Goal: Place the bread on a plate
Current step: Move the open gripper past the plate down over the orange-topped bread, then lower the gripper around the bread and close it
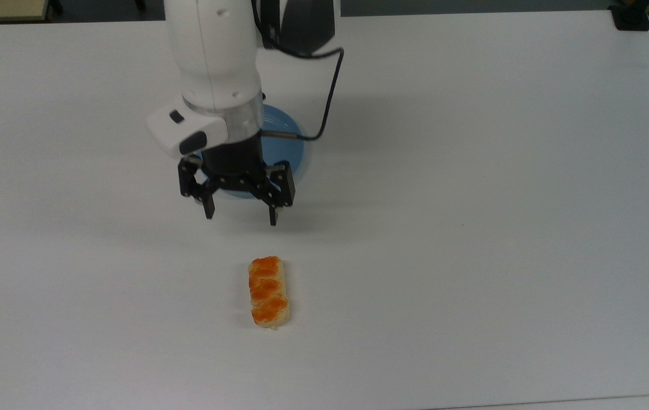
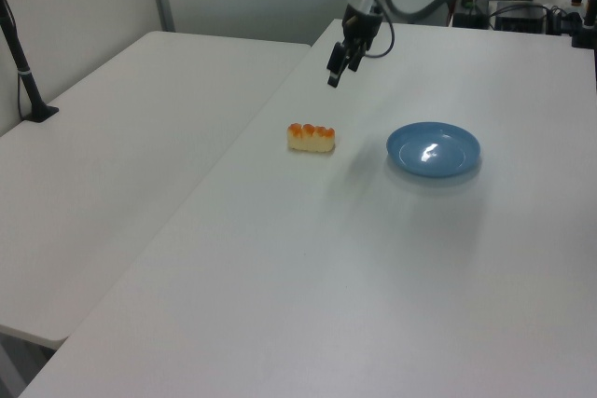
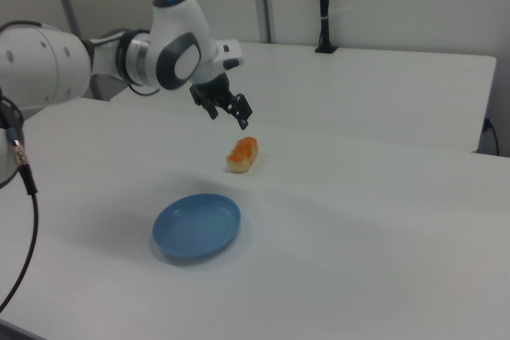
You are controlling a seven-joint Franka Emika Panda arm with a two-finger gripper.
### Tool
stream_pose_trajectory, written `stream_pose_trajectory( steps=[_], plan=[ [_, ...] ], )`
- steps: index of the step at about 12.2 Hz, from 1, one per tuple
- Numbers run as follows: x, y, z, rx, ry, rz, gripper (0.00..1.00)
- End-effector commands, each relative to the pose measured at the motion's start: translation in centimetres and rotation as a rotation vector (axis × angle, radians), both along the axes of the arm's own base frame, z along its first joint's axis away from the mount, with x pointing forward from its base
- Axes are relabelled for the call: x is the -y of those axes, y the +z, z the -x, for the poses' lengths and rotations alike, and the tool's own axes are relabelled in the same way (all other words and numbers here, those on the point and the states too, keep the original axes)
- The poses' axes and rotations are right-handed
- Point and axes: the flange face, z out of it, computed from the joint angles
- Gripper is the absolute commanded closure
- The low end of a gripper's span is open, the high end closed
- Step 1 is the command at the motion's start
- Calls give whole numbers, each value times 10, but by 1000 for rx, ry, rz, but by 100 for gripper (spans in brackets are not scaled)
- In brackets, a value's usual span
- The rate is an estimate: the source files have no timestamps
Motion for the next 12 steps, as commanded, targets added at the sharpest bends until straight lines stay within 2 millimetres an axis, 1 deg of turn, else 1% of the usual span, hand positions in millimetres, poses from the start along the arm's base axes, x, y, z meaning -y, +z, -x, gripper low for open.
stream_pose_trajectory(
  steps=[1, 2, 5, 6, 7, 9, 10, 11, 12],
  plan=[
    [-15, -38, -20, 47, 29, 45, 2],
    [-16, -45, -21, 49, 36, 56, 2],
    [-15, -84, -30, 58, 43, 71, 2],
    [-13, -92, -32, 67, 43, 75, 2],
    [-14, -93, -37, 81, 42, 74, 2],
    [-14, -108, -48, 80, 40, 82, 2],
    [-15, -119, -50, 71, 37, 90, 2],
    [-18, -126, -52, 69, 31, 97, 2],
    [-27, -131, -53, 80, 30, 94, 2]
  ],
)
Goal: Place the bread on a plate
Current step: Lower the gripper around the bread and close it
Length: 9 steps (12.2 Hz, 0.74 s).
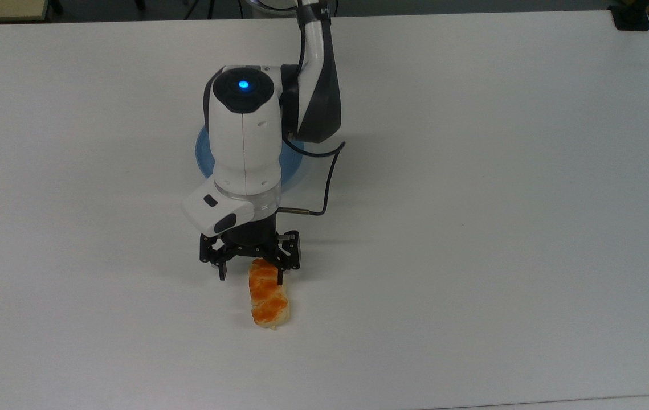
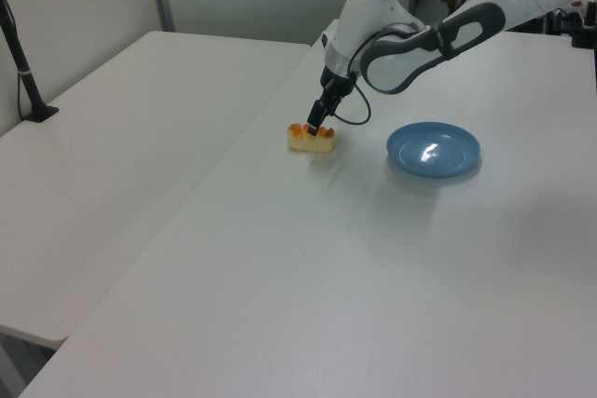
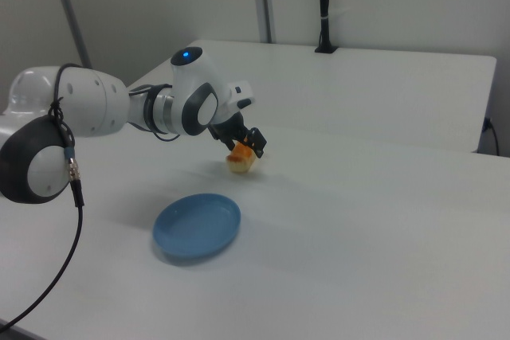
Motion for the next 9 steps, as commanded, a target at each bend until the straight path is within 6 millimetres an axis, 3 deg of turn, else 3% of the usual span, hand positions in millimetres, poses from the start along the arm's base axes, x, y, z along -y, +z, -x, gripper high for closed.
stream_pose_trajectory(
  steps=[1, 4, 8, 9],
  plan=[
    [-24, -12, -11, 53, -11, 10, 2],
    [-29, -27, -11, 40, -16, 20, 3],
    [-23, -21, -12, 57, -24, 18, 7],
    [-23, -21, -12, 57, -23, 18, 12]
  ],
)
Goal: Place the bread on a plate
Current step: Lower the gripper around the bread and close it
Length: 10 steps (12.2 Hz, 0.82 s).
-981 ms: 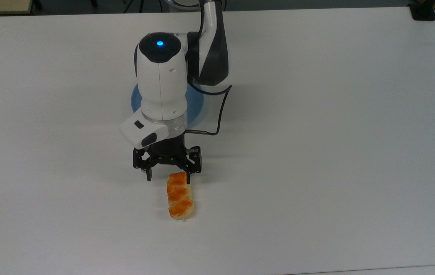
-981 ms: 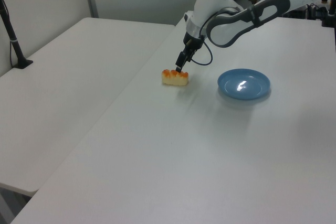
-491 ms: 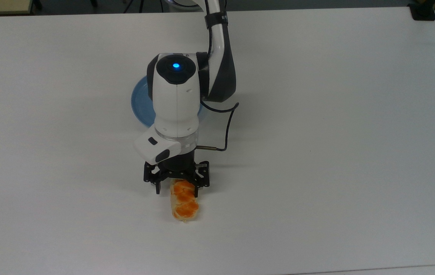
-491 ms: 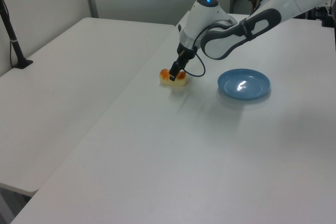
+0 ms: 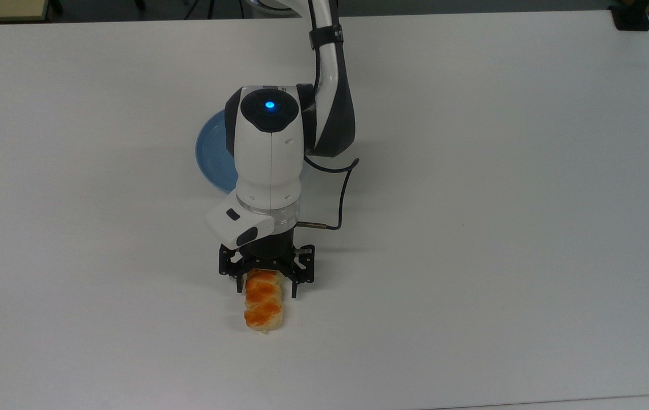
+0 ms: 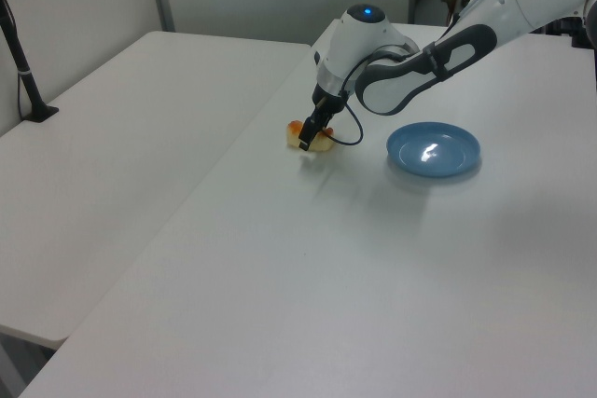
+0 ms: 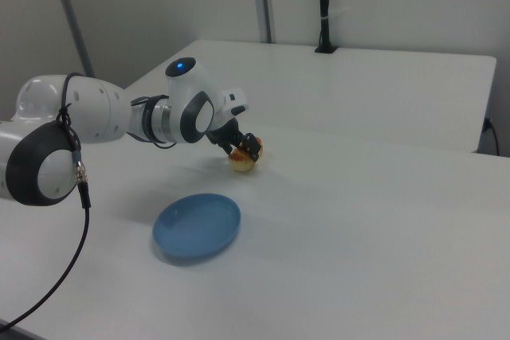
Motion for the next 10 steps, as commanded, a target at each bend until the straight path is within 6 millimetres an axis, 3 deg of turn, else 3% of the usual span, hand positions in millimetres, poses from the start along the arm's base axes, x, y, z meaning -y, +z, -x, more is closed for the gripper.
stream_pose_trajectory(
  steps=[1, 2, 4, 6, 10],
  plan=[
    [1, 4, -4, 27, -10, 16, 27],
    [1, 6, -4, 27, -8, 18, 44],
    [2, 8, -4, 29, 0, 28, 67],
    [4, 23, -3, 42, -1, 28, 68],
    [19, 101, 22, 7, -26, 30, 67]
  ],
)
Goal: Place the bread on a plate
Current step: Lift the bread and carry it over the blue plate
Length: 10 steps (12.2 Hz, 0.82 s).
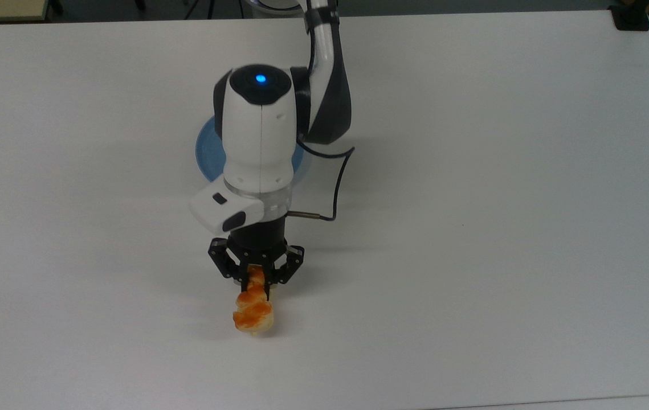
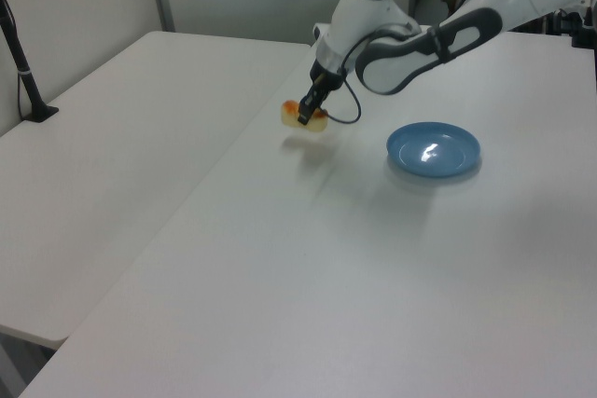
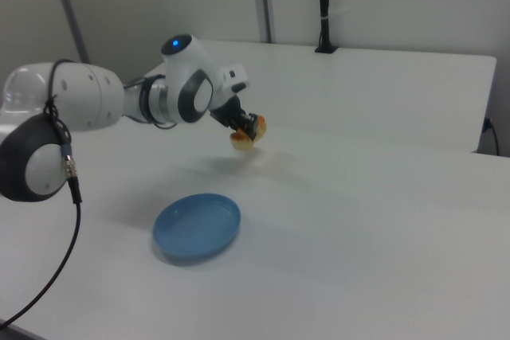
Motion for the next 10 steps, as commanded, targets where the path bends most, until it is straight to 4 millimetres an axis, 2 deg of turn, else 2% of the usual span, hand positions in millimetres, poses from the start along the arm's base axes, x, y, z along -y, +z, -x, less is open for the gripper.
stream_pose_trajectory(
  steps=[1, 3, 5, 7, 10],
  plan=[
    [10, 62, 34, -106, -16, 21, 67],
    [14, 87, 59, -243, 0, 8, 67],
    [18, 113, 93, -336, 49, -36, 67],
    [21, 115, 127, -374, 67, -42, 66],
    [34, 107, 162, -415, 89, -39, 66]
  ],
)
